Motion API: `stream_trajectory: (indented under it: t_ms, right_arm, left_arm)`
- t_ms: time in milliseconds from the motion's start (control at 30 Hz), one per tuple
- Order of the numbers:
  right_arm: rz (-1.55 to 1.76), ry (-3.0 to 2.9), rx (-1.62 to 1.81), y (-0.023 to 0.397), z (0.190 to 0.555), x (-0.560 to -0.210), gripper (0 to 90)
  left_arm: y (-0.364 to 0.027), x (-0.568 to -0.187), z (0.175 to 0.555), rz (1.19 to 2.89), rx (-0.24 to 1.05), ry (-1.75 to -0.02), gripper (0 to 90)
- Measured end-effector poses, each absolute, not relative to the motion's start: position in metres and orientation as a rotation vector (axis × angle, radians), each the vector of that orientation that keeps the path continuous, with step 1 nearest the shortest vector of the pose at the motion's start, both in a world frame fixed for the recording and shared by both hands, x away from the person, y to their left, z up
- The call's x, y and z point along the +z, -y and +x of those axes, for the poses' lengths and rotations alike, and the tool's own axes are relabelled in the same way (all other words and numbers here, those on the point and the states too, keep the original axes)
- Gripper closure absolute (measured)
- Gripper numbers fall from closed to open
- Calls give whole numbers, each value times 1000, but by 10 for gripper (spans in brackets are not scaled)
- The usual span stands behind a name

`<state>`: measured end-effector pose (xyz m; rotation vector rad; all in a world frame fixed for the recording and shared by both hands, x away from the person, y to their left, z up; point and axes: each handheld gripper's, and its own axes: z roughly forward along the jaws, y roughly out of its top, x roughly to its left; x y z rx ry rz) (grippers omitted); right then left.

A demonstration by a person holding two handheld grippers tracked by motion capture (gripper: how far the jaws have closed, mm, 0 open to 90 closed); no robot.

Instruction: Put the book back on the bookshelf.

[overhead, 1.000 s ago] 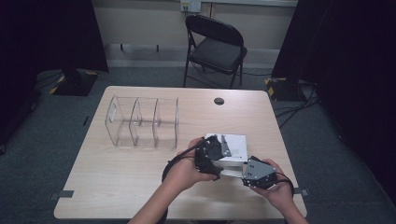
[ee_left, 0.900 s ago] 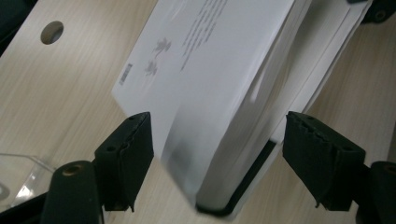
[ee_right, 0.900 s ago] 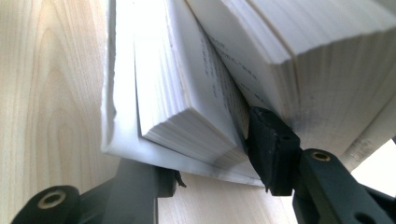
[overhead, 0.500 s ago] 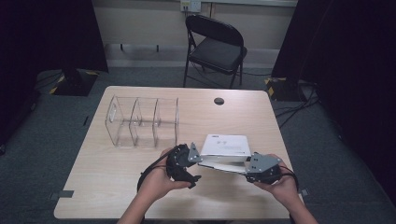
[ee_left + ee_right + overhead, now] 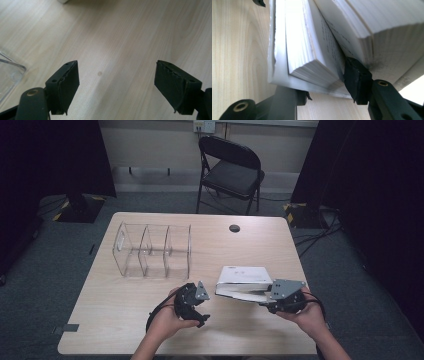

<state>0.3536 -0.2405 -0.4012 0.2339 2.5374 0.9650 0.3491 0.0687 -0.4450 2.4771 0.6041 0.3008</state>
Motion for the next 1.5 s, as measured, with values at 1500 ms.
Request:
stream_trajectory:
  t_ms: [1500]
  right_arm:
    - [276, -2624, 805, 238, 381, -361, 684]
  left_arm:
    - [-69, -479, 350, 2494, 250, -620, 175]
